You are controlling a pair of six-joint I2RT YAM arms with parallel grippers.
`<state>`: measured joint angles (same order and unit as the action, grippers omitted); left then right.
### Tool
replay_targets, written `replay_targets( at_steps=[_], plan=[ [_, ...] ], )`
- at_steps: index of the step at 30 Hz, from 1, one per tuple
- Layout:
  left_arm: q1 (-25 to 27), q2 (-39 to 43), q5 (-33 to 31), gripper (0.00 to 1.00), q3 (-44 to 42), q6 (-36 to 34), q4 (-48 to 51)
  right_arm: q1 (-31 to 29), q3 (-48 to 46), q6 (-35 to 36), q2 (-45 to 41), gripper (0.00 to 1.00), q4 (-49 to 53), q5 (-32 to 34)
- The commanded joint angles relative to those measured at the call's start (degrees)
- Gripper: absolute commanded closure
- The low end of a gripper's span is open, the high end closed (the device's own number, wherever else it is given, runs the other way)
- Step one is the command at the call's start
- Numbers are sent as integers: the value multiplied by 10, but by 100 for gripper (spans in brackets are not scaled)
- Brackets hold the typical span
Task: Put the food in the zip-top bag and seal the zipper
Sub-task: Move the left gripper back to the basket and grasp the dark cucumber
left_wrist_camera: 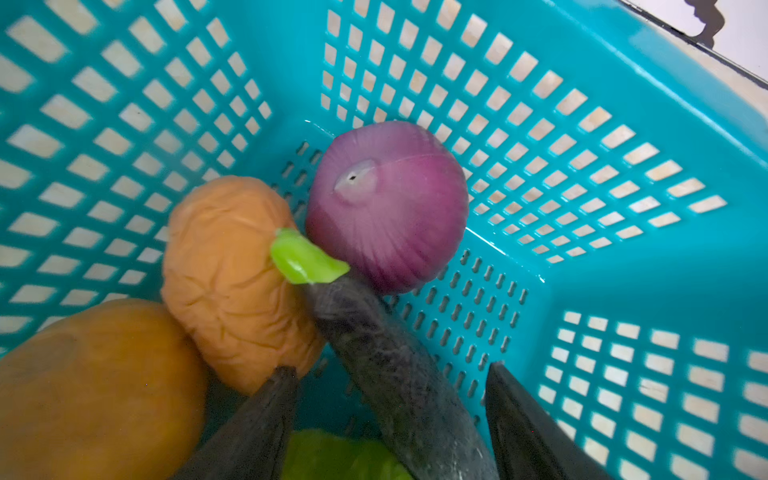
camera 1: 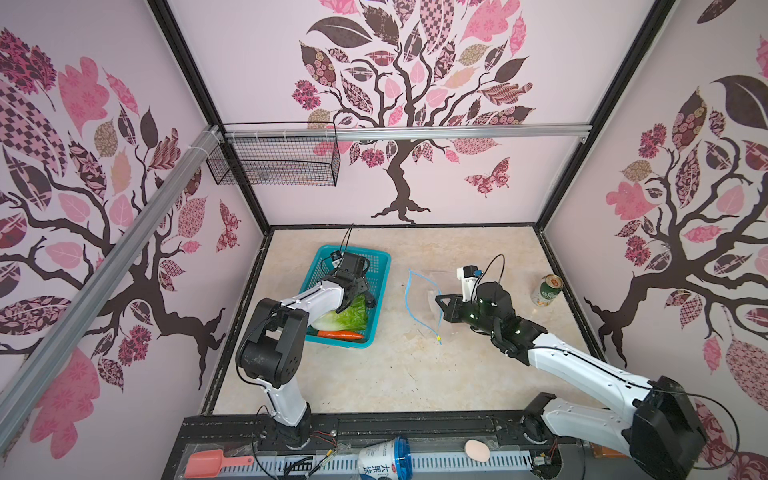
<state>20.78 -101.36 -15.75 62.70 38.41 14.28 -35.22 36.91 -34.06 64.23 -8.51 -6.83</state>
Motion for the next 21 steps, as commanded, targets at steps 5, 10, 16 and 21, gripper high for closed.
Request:
replay_targets(
  at_steps=[5, 10, 16, 21],
  plan=[
    [1, -54, 13, 31, 59, -3, -14, -3, 13, 14, -12, 100, 11, 13],
    [0, -82, 7, 36, 75, -11, -14, -3, 16, 20, -9, 100, 14, 16],
    [0, -93, 8, 48, 74, -15, -14, -3, 18, 23, -7, 100, 18, 17],
    [0, -76, 12, 59, 64, -18, -18, -3, 19, 23, -5, 100, 18, 17]
  ],
)
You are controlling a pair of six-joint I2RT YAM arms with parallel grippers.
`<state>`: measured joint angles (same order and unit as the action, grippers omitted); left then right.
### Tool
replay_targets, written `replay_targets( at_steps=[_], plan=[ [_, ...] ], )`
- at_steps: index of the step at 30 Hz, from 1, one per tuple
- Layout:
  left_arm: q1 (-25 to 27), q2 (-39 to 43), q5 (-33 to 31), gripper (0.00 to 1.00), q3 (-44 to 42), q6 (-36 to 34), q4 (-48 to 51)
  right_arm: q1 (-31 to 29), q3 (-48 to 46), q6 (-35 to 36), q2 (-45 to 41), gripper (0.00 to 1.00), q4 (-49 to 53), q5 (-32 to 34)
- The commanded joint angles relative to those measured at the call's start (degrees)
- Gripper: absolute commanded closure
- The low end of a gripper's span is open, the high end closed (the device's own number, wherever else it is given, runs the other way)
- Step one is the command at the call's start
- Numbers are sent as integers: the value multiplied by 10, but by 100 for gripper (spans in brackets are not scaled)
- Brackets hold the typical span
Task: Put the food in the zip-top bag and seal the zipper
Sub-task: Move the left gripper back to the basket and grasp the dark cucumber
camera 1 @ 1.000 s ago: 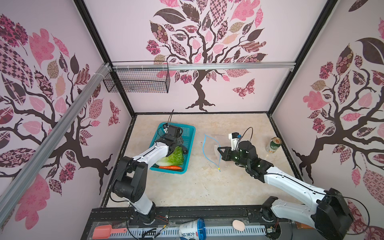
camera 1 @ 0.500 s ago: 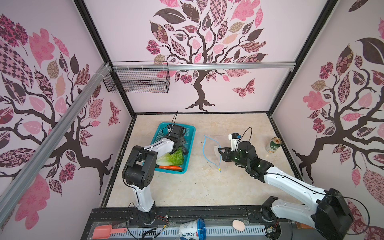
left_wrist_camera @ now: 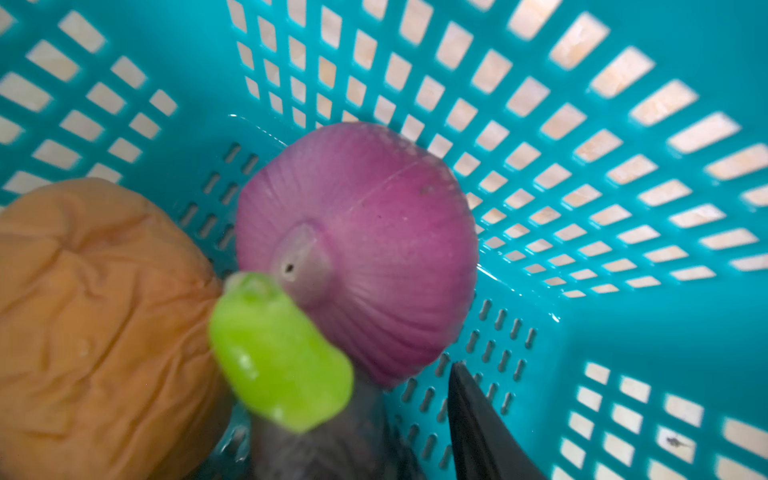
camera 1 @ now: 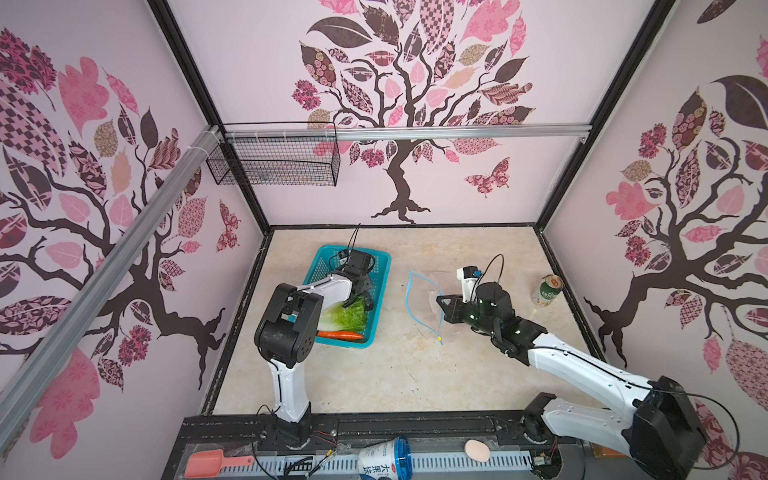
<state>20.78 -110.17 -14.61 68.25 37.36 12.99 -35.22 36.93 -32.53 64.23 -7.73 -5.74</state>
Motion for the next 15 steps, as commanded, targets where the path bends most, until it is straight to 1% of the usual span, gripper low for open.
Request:
replay_targets(
  at_steps=[1, 4, 8, 15],
  plan=[
    [0, 16, 0, 61, 6, -9, -6, -3, 20, 7, -4, 100, 10, 6],
    [0, 32, 0, 65, 2, -12, -7, -3, 22, 7, -2, 100, 10, 4],
    [0, 57, -4, 66, -5, -16, -7, -3, 22, 5, -5, 100, 12, 4],
    [0, 137, -12, 66, -34, -25, -13, -3, 22, 4, -12, 100, 15, 5]
  ],
)
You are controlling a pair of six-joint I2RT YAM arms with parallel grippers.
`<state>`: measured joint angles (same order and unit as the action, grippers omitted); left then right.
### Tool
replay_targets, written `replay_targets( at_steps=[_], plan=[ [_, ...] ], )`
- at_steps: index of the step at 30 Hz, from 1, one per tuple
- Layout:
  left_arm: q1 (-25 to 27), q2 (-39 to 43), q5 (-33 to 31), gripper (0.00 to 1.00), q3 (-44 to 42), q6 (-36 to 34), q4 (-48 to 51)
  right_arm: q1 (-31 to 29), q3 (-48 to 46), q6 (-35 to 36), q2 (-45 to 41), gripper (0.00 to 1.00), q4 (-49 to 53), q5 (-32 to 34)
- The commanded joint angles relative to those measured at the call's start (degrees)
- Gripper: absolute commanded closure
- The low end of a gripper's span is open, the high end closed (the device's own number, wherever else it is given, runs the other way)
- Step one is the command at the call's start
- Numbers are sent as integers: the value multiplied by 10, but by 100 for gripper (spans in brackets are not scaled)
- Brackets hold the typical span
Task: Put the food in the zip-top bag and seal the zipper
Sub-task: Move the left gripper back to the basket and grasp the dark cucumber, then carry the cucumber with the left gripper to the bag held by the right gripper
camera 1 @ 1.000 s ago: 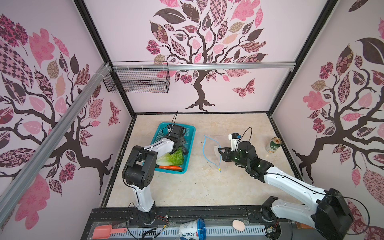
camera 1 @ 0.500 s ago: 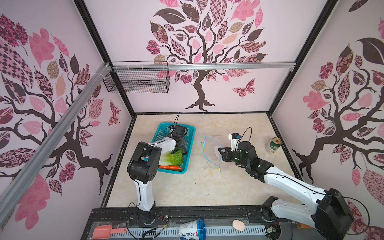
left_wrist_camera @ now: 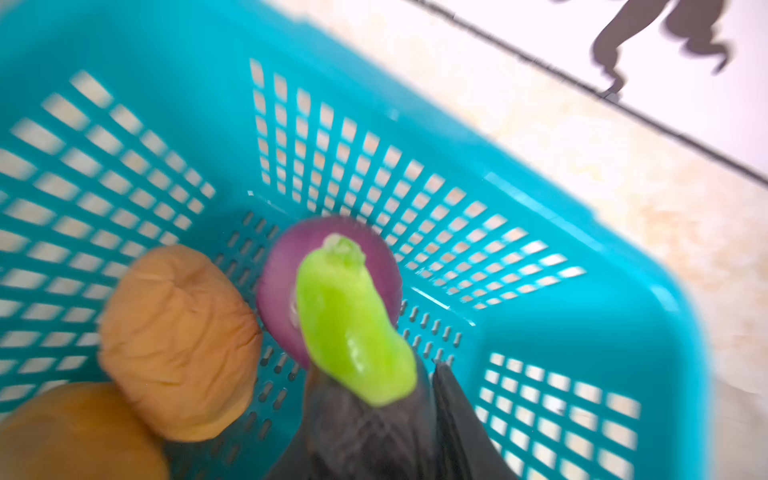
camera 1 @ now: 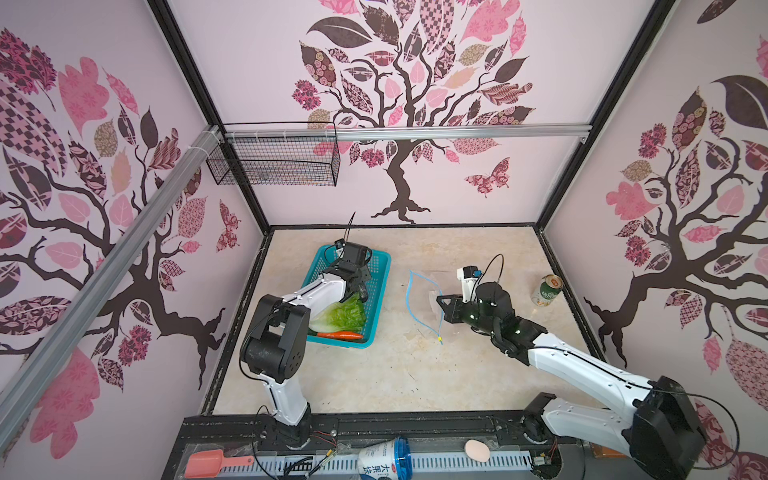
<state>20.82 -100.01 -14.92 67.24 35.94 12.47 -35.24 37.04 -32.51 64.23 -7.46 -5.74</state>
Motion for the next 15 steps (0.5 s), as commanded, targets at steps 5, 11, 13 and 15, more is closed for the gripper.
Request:
replay_targets(
  at_steps=[5, 11, 13, 15],
  plan=[
    [-1, 101, 8, 66, -53, -12, -22, -2, 21, 0, -14, 100, 12, 0],
    [0, 180, 66, 64, -98, -6, -37, -3, 16, -5, -18, 100, 11, -3],
    [0, 203, 90, 64, -112, -1, -40, -3, 15, -7, -19, 100, 11, -4],
    [0, 224, 120, 64, -126, 5, -48, -3, 14, -6, -18, 100, 11, -4]
  ],
)
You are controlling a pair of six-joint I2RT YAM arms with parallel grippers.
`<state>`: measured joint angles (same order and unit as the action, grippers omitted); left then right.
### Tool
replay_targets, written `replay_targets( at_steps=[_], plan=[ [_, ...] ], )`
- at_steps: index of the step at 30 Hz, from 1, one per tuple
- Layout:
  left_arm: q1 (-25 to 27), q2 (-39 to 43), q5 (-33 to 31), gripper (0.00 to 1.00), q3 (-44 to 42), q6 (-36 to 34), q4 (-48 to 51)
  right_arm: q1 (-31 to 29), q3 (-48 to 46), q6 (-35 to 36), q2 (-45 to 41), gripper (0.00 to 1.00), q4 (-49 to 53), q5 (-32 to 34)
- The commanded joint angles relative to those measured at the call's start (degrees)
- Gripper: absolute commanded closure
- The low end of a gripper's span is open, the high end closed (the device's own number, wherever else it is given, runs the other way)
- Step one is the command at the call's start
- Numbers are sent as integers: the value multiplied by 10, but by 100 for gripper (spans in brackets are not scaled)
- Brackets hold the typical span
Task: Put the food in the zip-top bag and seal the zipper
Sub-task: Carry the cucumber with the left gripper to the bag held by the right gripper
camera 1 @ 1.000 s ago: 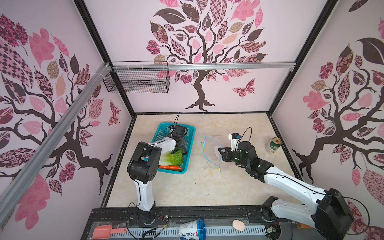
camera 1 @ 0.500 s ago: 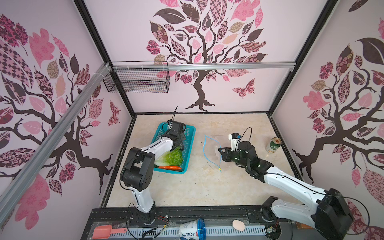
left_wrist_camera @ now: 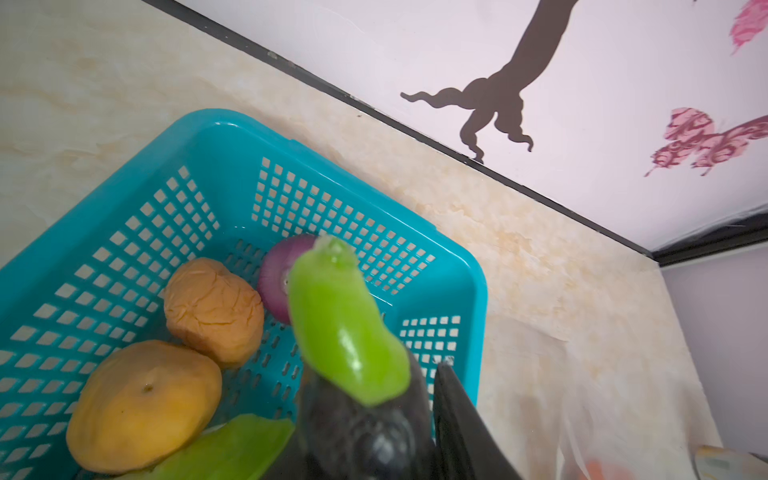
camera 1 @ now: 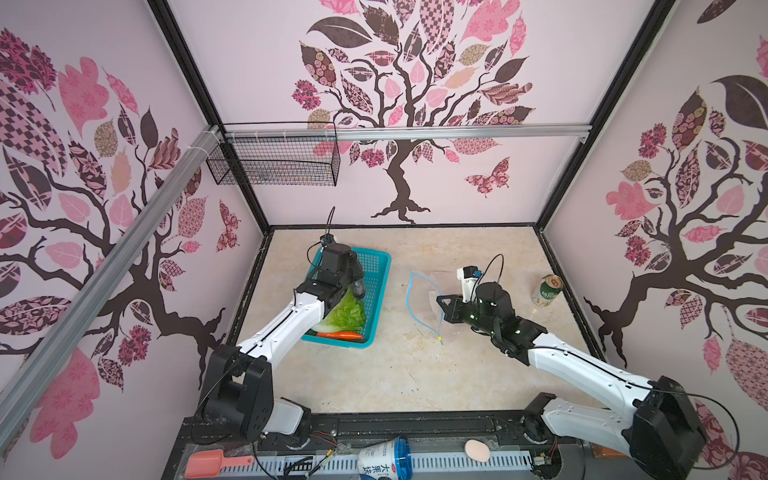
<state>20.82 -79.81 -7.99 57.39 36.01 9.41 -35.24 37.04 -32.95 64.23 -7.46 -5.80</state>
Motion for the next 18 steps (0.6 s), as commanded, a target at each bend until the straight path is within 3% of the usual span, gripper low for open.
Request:
replay_targets(
  at_steps=[1, 5, 8, 14, 18],
  plan=[
    [1, 32, 69, 63, -35, 9, -25, -2, 13, -2, -18, 100, 13, -4],
    [12, 57, 135, 63, -59, 30, -57, -3, 12, -2, -17, 100, 16, -7],
    [49, 69, 146, 63, -68, 43, -75, -3, 11, -5, -16, 100, 17, -10],
    [137, 72, 117, 63, -80, 91, -137, -3, 12, -12, -16, 100, 16, -15],
    [187, 63, 62, 63, -83, 112, -183, -3, 14, -18, -16, 100, 16, -21]
  ],
)
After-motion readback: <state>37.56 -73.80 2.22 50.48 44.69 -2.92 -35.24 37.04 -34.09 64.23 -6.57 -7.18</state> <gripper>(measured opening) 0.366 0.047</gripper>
